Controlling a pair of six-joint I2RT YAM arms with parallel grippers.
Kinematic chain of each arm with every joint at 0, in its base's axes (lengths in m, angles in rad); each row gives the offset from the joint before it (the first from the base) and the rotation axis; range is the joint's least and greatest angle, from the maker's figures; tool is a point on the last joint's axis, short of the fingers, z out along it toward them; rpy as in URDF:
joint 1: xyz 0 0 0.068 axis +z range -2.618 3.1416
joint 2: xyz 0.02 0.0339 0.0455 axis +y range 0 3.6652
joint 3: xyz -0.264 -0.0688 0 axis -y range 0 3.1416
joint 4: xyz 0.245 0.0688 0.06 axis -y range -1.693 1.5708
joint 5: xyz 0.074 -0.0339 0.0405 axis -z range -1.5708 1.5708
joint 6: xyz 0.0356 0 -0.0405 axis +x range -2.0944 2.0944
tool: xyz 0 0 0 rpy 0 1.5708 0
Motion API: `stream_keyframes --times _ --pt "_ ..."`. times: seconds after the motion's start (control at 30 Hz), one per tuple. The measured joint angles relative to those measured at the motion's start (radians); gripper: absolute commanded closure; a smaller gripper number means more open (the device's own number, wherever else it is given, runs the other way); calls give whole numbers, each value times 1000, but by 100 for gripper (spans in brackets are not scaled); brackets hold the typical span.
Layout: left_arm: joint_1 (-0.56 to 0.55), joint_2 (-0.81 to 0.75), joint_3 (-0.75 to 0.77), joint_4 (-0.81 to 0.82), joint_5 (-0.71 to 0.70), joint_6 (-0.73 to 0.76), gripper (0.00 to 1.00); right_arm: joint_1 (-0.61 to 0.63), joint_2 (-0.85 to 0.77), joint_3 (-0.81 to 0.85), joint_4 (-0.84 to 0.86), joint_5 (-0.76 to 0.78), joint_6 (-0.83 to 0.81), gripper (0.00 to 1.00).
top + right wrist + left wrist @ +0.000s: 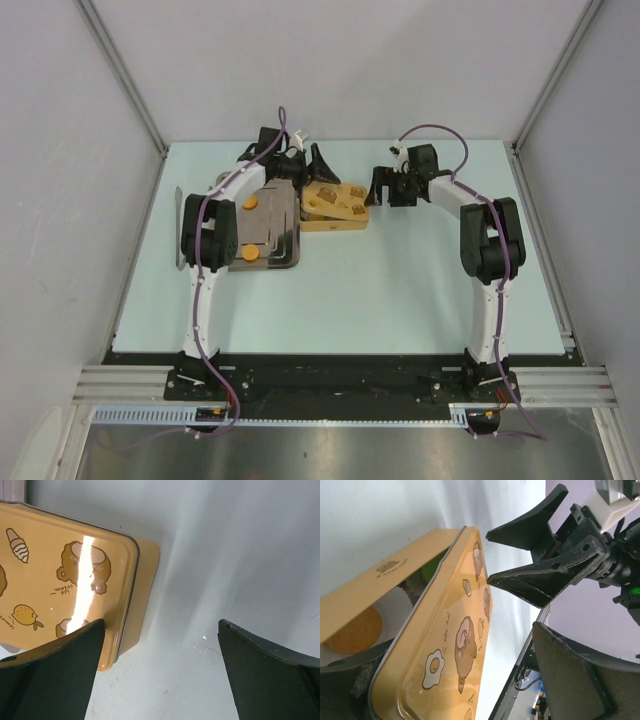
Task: Pack the cookies
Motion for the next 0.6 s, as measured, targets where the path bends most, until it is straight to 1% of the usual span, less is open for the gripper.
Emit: stream_keyframes --times 0.27,0.6 --pt "5 0 0 -60 -15 33 11 7 0 1 1 10 0 1" --pt "12 0 29 -203 -82 138 11 22 6 4 5 14 0 1"
